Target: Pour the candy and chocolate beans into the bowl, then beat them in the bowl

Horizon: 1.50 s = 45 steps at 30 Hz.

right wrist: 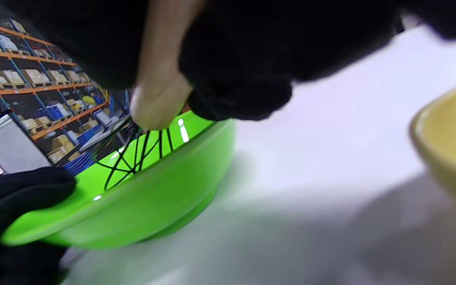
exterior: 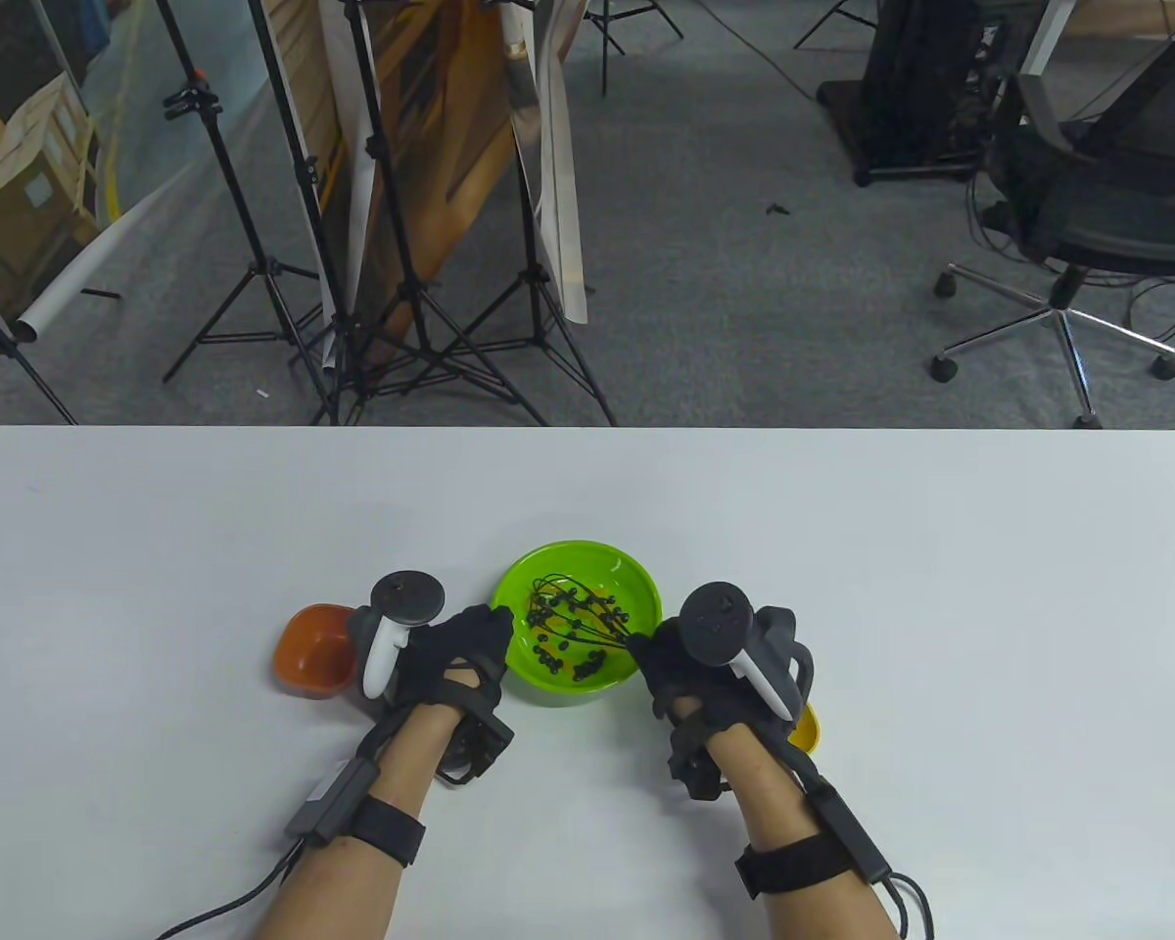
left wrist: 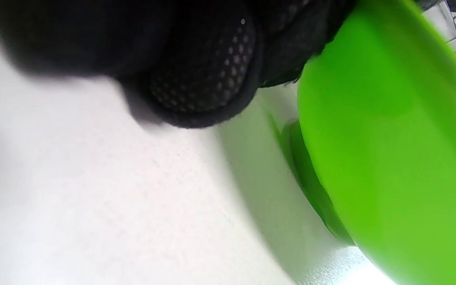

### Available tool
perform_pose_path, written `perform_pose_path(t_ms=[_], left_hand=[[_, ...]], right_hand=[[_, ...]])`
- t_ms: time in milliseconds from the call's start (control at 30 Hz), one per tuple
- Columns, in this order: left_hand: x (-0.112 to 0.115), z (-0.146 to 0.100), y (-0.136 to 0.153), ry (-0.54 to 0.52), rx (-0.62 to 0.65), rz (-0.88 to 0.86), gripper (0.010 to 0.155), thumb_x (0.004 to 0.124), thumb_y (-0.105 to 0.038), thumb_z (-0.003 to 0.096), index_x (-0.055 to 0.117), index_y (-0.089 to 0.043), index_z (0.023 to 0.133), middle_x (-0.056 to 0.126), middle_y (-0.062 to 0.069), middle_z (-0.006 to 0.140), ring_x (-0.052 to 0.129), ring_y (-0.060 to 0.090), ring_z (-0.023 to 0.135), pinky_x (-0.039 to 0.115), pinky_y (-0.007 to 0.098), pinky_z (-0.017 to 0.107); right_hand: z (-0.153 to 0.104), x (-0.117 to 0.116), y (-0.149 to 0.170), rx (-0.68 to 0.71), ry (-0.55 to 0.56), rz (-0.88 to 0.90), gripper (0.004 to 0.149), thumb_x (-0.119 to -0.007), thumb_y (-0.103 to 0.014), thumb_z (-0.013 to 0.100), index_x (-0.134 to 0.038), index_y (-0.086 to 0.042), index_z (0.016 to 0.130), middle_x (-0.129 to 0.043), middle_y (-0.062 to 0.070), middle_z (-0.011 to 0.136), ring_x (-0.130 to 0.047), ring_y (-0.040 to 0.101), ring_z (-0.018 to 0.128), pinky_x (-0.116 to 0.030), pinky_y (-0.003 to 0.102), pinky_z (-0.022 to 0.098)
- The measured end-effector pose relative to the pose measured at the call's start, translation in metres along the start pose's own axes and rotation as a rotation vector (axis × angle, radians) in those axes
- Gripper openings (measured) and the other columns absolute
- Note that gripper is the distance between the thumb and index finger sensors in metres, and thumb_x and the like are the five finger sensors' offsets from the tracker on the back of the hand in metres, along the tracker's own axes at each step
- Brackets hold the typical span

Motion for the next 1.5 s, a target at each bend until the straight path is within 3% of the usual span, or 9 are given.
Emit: perform_pose_path(t_ms=[267, 433, 600, 833, 967, 1133, 1267, 1500], left_hand=[[0.0, 0.0, 0.0, -0.002, 0.002, 0.001, 0.044, 0.06, -0.063, 0.0463, 0.079, -0.028, 0.066, 0.095, -0.016, 0.041, 0.106, 0.011, 0.029, 0.095, 0.024, 0.019], [0.0, 0.0, 0.0, -0.006, 0.008, 0.013, 0.044, 0.061, -0.062, 0.0465, 0.079, -0.028, 0.066, 0.095, -0.016, 0.041, 0.106, 0.012, 0.029, 0.094, 0.025, 0.019], [0.0, 0.001, 0.0, -0.003, 0.008, 0.009, 0.043, 0.062, -0.062, 0.0465, 0.08, -0.028, 0.066, 0.095, -0.015, 0.04, 0.106, 0.012, 0.029, 0.094, 0.025, 0.019], [0.001, 0.002, 0.0, 0.004, 0.015, 0.015, 0.043, 0.063, -0.061, 0.047, 0.079, -0.026, 0.066, 0.095, -0.015, 0.04, 0.106, 0.012, 0.029, 0.094, 0.025, 0.019], [0.002, 0.001, -0.001, -0.006, 0.016, 0.027, 0.043, 0.062, -0.062, 0.0468, 0.08, -0.027, 0.065, 0.095, -0.015, 0.039, 0.106, 0.012, 0.028, 0.094, 0.025, 0.019], [0.002, 0.001, -0.001, -0.007, 0.012, 0.025, 0.043, 0.061, -0.063, 0.0466, 0.079, -0.029, 0.066, 0.095, -0.016, 0.04, 0.106, 0.011, 0.029, 0.094, 0.025, 0.019], [0.002, 0.002, 0.001, 0.017, 0.015, -0.001, 0.044, 0.061, -0.063, 0.0469, 0.079, -0.028, 0.067, 0.095, -0.015, 0.042, 0.105, 0.012, 0.031, 0.094, 0.025, 0.02], [0.003, 0.002, 0.001, 0.017, 0.019, 0.005, 0.044, 0.062, -0.063, 0.0466, 0.08, -0.028, 0.066, 0.095, -0.015, 0.041, 0.105, 0.012, 0.03, 0.094, 0.025, 0.02]], right_hand=[[-0.011, 0.027, -0.004, 0.092, -0.16, -0.047, 0.052, -0.087, -0.048, 0.045, -0.095, -0.007, 0.077, -0.102, 0.015, 0.041, -0.092, 0.026, 0.005, -0.087, 0.046, 0.004], [-0.019, 0.044, -0.01, 0.056, -0.067, -0.189, 0.051, -0.09, -0.048, 0.044, -0.096, -0.008, 0.075, -0.103, 0.014, 0.041, -0.092, 0.027, 0.005, -0.087, 0.046, 0.005], [-0.017, 0.051, 0.0, -0.029, 0.015, -0.216, 0.052, -0.09, -0.048, 0.044, -0.096, -0.007, 0.075, -0.103, 0.014, 0.041, -0.092, 0.026, 0.005, -0.087, 0.046, 0.004], [-0.009, 0.032, 0.005, -0.095, 0.107, -0.229, 0.055, -0.078, -0.049, 0.048, -0.091, -0.005, 0.078, -0.101, 0.012, 0.041, -0.092, 0.022, 0.004, -0.088, 0.042, 0.002], [0.001, 0.007, 0.011, -0.056, 0.03, -0.053, 0.056, -0.075, -0.05, 0.049, -0.089, -0.005, 0.079, -0.101, 0.011, 0.04, -0.092, 0.021, 0.003, -0.087, 0.042, 0.0], [0.0, 0.004, 0.0, 0.04, -0.098, -0.021, 0.054, -0.078, -0.051, 0.048, -0.091, -0.008, 0.079, -0.101, 0.012, 0.041, -0.092, 0.022, 0.004, -0.087, 0.043, 0.001], [-0.007, 0.018, -0.005, 0.053, -0.123, -0.076, 0.054, -0.083, -0.051, 0.047, -0.093, -0.007, 0.077, -0.102, 0.013, 0.039, -0.092, 0.024, 0.003, -0.086, 0.044, 0.001], [-0.024, 0.053, -0.007, -0.019, 0.004, -0.256, 0.053, -0.089, -0.05, 0.045, -0.096, -0.007, 0.074, -0.102, 0.014, 0.039, -0.091, 0.026, 0.004, -0.086, 0.045, 0.003]])
Point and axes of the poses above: the tracker on the back of each hand, its own y axis roughly to the little-finger side, its own z axis roughly from the wrist to the fingertips, x = y × z, the point moved 1 cm from there along z, roughly from the wrist to the fingertips
